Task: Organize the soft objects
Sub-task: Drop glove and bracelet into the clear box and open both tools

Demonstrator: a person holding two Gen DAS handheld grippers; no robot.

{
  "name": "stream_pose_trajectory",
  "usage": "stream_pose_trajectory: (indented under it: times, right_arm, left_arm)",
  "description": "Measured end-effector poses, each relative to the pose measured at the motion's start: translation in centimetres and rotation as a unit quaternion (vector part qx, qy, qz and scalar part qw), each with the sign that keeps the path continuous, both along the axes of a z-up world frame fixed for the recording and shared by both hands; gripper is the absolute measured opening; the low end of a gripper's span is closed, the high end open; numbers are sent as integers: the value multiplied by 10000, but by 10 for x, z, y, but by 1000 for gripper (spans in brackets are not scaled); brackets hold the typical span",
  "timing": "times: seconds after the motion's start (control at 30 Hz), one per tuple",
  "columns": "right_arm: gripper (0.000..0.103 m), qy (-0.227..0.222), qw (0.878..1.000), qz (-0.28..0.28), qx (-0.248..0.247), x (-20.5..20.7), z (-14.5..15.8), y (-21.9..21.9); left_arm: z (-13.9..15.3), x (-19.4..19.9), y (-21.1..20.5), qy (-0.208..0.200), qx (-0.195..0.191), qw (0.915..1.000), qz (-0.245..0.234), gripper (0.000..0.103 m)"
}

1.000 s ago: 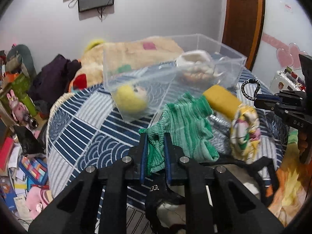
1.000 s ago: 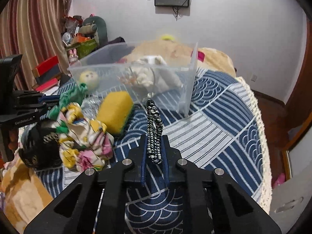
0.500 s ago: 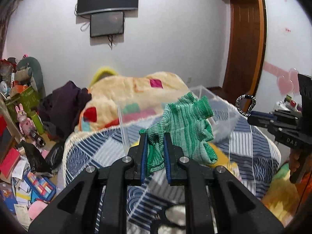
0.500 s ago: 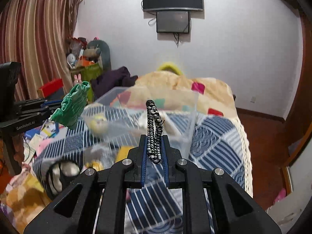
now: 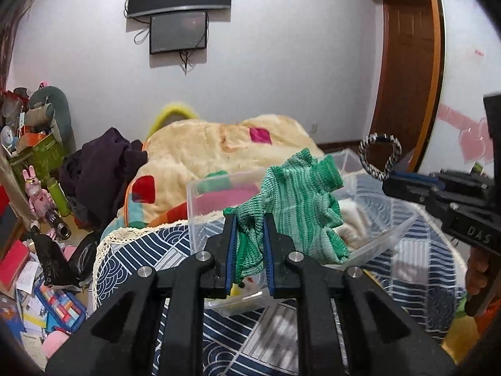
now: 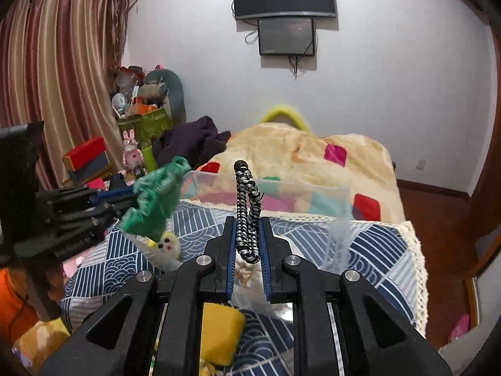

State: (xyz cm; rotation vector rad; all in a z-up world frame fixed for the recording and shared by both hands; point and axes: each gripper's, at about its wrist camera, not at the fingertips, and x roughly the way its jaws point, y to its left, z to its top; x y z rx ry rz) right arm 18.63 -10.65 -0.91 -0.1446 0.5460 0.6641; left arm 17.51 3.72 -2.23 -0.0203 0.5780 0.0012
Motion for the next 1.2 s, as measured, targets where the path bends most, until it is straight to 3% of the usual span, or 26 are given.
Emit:
stream_pose_trajectory:
  times: [0.33, 0.47, 0.7, 0.9, 0.97, 1.03, 1.2]
  right_arm:
    - [13, 478, 9973, 128, -545, 21, -37, 27]
    - [18, 455, 9968, 132, -642, 20, -39, 25]
    - [38, 278, 9978, 104, -585, 12, -28, 18]
    - [46, 4, 9992, 51, -398, -4, -11, 3]
    - [46, -78, 9994, 61, -346, -12, -6, -2]
    - [46, -155, 9994, 75, -313, -21, -2, -6]
    - [49, -315, 9990, 140, -294, -45, 1, -14]
  left_arm:
    - [-36, 35, -7, 483, 133, 9987, -44, 16]
    - [-42, 37, -12, 569, 154, 9981, -151, 17]
    - [-37, 31, -7, 577, -39, 9981, -207, 25]
    - [-14, 5, -6, 352, -84, 9988, -333, 29]
    - [-5, -5, -6, 261, -91, 9989, -376, 36]
    - [4, -20, -8, 115, -73, 9992, -372, 57]
    - [11, -54, -17, -40, 116, 9990, -430, 70]
